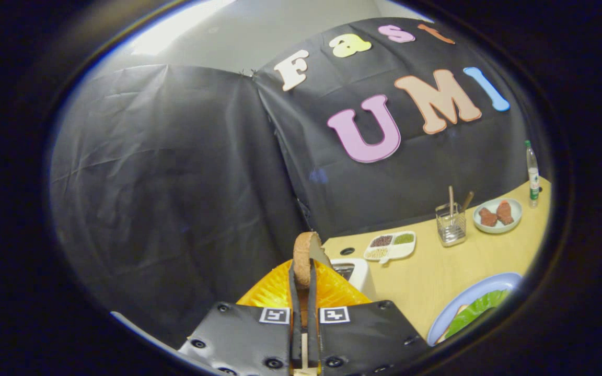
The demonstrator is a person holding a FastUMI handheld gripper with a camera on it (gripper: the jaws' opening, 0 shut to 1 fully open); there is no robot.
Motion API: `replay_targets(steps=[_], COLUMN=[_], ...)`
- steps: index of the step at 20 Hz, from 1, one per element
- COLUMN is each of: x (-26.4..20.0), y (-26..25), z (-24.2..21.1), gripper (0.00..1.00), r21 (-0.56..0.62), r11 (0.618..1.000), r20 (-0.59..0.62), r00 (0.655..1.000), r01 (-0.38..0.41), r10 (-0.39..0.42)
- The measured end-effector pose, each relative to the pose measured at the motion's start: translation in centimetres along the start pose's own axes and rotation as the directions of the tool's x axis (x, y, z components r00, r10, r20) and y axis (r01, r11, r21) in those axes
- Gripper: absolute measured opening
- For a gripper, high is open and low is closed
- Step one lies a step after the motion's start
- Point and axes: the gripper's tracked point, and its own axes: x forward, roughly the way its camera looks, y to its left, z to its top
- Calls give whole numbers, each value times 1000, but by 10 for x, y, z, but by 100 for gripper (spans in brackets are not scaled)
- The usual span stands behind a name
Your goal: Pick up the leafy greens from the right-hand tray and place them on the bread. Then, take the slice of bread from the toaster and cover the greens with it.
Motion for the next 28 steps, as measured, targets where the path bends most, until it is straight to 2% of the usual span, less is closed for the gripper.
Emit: replay_targets(steps=[6,11,20,23,28], x=[-19,-43,-107,-121,-135], y=[3,-21,-117,-147,-195], z=[33,55,61,45,5], gripper=[7,7,7,7,7], r21=[85,162,314,383,515], r11=[995,986,947,918,844], r20=[89,151,211,200,136], r00=[995,988,967,961,957], r01=[-42,-34,69,103,152], r10=[35,9,-140,-191,-255])
